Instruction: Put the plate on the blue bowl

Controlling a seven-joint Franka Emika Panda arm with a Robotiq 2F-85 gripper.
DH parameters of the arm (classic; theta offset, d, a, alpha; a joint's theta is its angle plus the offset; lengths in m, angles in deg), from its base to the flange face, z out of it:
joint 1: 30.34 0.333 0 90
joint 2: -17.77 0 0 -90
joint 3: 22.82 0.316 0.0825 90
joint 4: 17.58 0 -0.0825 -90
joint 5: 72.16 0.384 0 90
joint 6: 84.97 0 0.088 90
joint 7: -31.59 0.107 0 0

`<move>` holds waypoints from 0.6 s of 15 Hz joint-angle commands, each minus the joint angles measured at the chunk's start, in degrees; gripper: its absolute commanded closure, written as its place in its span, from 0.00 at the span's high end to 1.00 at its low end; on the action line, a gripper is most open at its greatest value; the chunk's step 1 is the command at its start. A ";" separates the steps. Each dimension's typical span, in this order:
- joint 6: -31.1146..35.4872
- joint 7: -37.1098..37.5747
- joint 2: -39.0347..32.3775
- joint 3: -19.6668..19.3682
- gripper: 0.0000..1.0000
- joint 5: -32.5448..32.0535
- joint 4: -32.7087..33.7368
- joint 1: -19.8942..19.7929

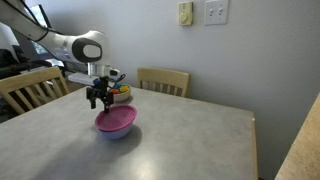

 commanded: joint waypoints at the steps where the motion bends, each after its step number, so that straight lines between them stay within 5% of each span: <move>1: 2.38 0.71 2.78 0.29 1.00 -0.02 -2.75 0.84; 9: -0.63 9.88 10.05 -0.83 1.00 -6.50 -4.70 6.06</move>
